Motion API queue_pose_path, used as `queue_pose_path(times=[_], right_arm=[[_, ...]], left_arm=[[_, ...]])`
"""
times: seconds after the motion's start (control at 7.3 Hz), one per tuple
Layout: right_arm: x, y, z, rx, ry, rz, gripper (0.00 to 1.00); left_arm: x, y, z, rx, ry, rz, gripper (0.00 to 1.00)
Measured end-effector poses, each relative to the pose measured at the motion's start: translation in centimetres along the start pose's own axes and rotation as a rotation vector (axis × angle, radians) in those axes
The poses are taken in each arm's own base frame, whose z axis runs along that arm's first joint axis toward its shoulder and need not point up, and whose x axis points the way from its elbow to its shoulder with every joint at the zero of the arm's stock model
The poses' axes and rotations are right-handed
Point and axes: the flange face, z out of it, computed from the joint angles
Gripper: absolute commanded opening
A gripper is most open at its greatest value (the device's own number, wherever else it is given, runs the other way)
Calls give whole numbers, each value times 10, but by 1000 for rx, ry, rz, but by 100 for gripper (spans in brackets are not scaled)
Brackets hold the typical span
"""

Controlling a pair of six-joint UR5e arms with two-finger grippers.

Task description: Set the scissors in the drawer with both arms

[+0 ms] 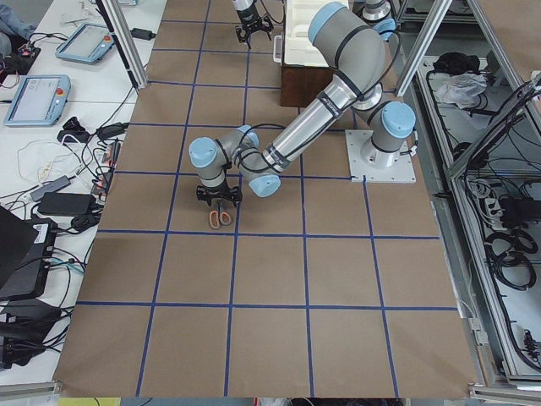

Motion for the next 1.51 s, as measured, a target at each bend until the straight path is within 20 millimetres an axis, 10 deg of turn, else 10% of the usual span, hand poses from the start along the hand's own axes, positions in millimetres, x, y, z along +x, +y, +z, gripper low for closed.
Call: queue_pose_path(times=[0.55,1.51], right_arm=[[1,5,20,13,60,45,100],[-4,6,45,8,112,85,100]], left_arm=[[-7,0,9,-4,-48,12,93],[-10,-3,11,-5,-67,45,19]])
